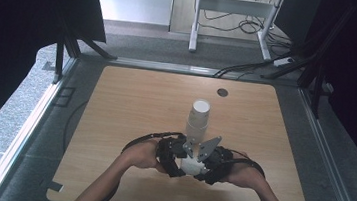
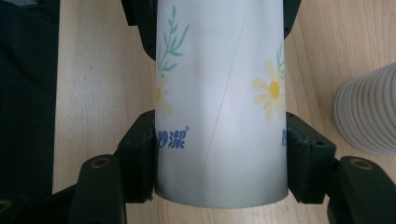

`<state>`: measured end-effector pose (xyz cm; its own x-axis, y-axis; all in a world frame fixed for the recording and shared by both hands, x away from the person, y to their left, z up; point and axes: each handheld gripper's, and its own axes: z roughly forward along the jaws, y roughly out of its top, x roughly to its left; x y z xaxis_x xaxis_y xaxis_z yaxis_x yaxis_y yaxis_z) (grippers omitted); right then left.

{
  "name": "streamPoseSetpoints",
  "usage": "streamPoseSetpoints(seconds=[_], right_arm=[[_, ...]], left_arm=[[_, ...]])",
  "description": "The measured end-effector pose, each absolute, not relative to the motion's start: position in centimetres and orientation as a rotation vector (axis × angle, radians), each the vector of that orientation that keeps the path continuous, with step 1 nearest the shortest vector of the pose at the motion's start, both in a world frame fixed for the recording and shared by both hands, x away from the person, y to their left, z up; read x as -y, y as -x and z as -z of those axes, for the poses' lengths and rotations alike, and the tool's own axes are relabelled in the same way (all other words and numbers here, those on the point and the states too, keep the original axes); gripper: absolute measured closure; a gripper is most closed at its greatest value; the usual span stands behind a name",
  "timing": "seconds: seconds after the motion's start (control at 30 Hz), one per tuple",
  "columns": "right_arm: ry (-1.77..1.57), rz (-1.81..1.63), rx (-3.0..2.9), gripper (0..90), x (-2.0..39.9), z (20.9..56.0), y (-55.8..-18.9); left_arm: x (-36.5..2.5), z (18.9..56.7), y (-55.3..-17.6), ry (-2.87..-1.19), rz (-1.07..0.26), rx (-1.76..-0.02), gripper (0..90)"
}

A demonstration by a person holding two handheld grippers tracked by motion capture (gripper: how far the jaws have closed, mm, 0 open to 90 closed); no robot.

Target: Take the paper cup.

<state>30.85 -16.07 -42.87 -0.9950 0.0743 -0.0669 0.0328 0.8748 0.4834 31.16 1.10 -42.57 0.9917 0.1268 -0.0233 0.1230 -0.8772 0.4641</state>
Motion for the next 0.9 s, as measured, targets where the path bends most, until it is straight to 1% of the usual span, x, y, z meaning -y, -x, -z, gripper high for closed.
streamPoseSetpoints(seconds=[0.07,0.17,0.27,0.43,0.57,0.67,0.9], right_arm=[[-0.089,-0.775,-2.966,37.0,16.2,42.9,-30.9],[-0.109,-0.809,-2.967,36.9,16.7,42.8,-31.0],[-0.149,-0.883,-2.96,36.9,17.2,42.6,-31.1],[-0.218,-0.988,-2.916,36.9,18.2,42.0,-31.1],[-0.268,-1.112,-2.864,37.0,19.2,41.7,-31.1],[-0.287,-1.154,-2.846,36.9,19.5,41.7,-31.1],[-0.308,-1.266,-2.777,37.0,20.1,42.1,-31.0]], left_arm=[[-1.3,42.3,-31.5,-2.687,-0.027,-0.105,33.1],[-1.6,42.2,-31.6,-2.634,-0.022,-0.141,28.0],[-2.1,41.8,-32.0,-2.574,-0.018,-0.179,19.8],[-3.2,41.1,-32.5,-2.454,0.012,-0.288,13.2],[-4.3,41.0,-32.7,-2.343,0.054,-0.358,12.0],[-4.6,41.0,-32.6,-2.294,0.063,-0.384,12.0],[-5.3,41.1,-32.6,-2.188,0.092,-0.382,13.4]])
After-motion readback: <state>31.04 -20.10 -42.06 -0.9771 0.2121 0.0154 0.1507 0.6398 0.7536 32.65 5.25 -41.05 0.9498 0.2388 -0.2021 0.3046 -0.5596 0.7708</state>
